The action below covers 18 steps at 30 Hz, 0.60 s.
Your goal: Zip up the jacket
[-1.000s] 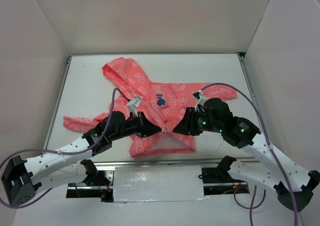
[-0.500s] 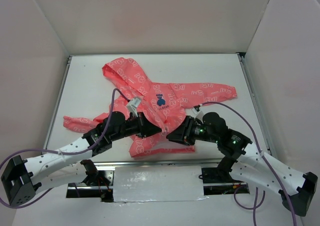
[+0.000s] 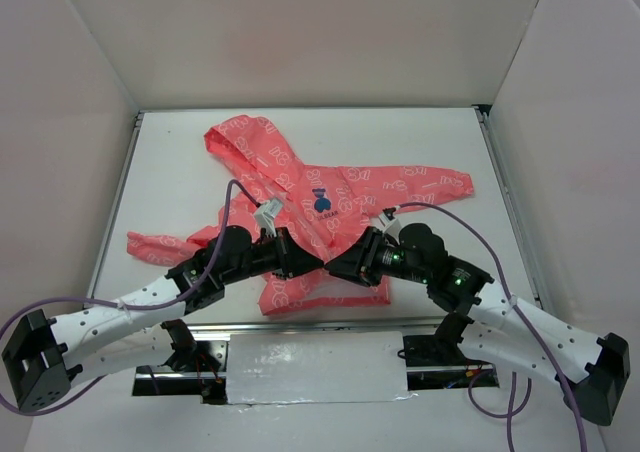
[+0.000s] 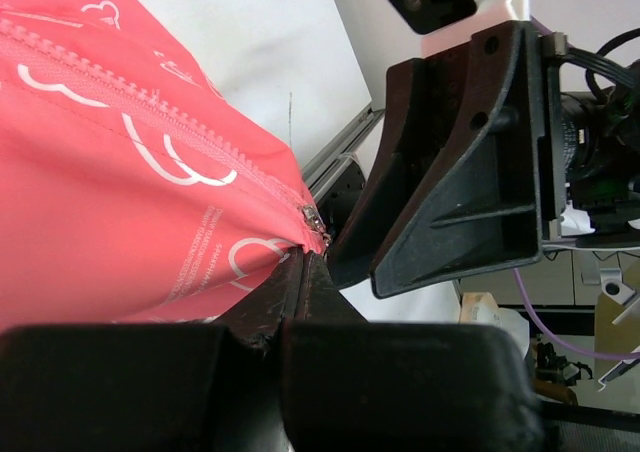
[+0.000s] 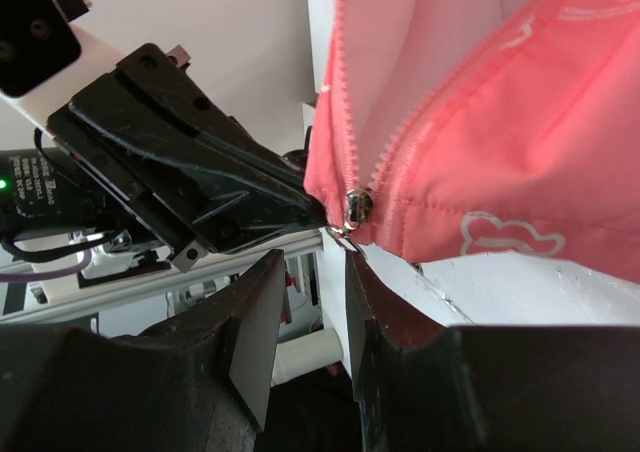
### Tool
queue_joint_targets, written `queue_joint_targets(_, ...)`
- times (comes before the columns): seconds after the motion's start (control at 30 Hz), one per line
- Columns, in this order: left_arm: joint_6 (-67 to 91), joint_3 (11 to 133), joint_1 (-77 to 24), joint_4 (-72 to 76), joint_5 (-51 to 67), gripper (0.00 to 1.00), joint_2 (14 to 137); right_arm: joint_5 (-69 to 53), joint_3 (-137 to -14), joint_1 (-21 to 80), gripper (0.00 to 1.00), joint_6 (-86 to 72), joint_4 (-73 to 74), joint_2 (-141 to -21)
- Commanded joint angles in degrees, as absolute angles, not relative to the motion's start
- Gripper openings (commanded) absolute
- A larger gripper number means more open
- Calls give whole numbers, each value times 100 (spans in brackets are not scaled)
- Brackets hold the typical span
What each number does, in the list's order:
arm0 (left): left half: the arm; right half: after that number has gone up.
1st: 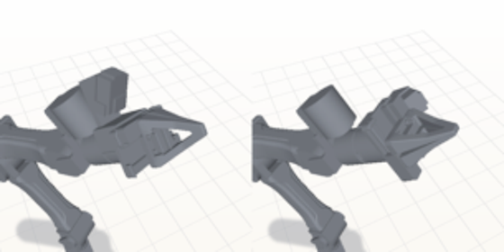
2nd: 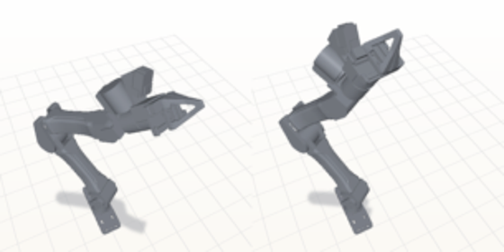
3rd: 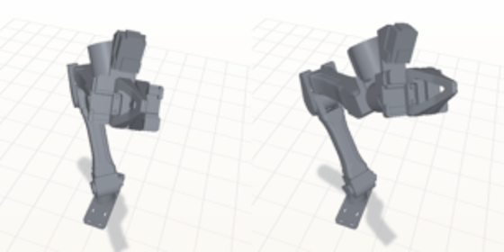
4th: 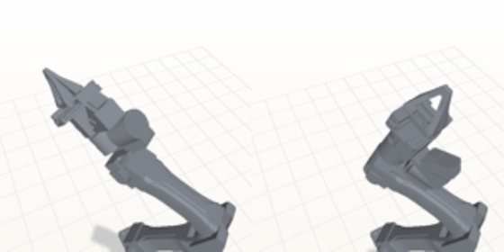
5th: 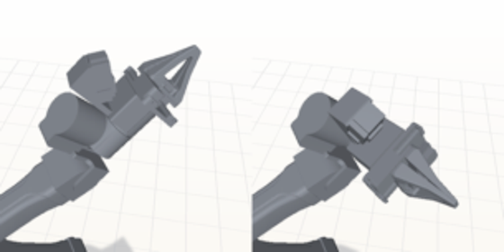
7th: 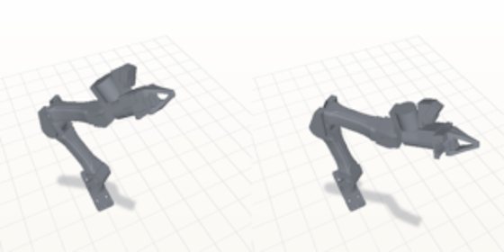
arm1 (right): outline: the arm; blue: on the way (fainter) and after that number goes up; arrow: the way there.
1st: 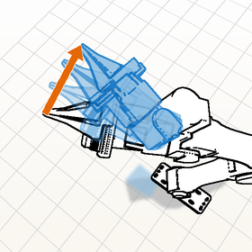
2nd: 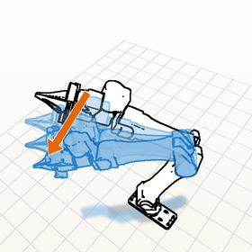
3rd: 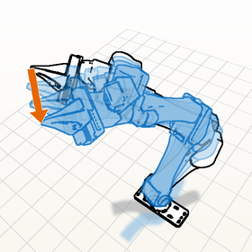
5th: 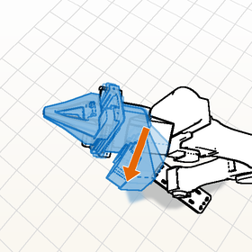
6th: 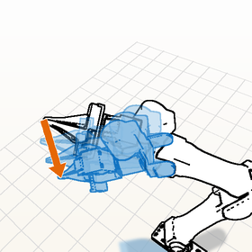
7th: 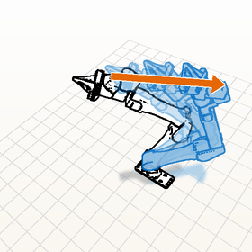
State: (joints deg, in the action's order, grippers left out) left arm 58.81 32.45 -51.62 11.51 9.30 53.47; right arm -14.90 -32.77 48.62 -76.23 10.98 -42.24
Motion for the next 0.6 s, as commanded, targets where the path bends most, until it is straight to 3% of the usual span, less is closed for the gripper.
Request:
queue_joint_targets(0.0, 5959, 3252, -5212, 1521, 1011, 0, 5195, -1397, -3243, 4922, 38, -7725, 913, -4262)
queue_joint_targets(0.57, 5950, 3305, -5221, 1608, 1037, 0, 5265, -1345, -3164, 5045, 36, -7726, 950, -4209)
